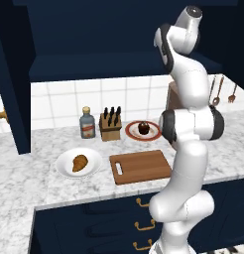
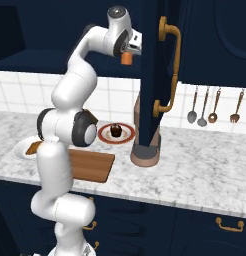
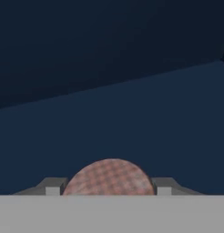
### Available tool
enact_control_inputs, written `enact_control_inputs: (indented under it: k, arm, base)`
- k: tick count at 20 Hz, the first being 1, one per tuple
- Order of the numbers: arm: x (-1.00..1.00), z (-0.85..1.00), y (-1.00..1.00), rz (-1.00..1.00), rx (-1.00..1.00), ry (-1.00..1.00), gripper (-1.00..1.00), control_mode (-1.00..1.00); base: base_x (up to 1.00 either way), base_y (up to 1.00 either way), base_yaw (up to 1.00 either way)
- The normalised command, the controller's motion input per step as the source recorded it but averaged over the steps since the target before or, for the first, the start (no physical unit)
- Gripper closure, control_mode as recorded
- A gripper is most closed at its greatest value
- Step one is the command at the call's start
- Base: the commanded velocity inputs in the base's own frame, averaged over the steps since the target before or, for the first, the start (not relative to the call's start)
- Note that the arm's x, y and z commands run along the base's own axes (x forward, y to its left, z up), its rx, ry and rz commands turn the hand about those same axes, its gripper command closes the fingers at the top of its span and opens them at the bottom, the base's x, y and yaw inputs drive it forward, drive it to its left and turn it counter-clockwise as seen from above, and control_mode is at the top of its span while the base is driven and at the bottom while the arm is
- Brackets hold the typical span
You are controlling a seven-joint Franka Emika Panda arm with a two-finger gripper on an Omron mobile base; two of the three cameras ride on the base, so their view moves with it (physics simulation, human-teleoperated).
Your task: From the different types of pastries on the counter, select a croissant and place it on the cutting board. Then retrieve a jar of jam from the cabinet and place it alongside the croissant on the cutting board.
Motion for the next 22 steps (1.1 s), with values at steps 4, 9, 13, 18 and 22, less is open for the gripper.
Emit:
enact_control_inputs:
  k: [4,9,13,18,22]
  arm:
    - [-0.02,0.30,0.00,-0.01,0.05,0.08,1.00,-1.00]
    - [-0.45,0.29,0.00,-0.04,0.00,-0.10,1.00,-1.00]
    - [-0.69,0.02,0.00,-0.12,0.00,-0.22,1.00,-1.00]
    - [-0.69,0.00,0.01,-0.13,0.00,-0.26,1.00,-1.00]
    - [-0.67,0.00,0.13,-0.13,0.03,-0.20,1.00,-1.00]
  base:
    - [0.00,0.00,0.00]
    - [0.00,0.00,0.00]
    - [0.00,0.00,0.00]
    - [0.00,0.00,0.00]
    - [0.00,0.00,0.00]
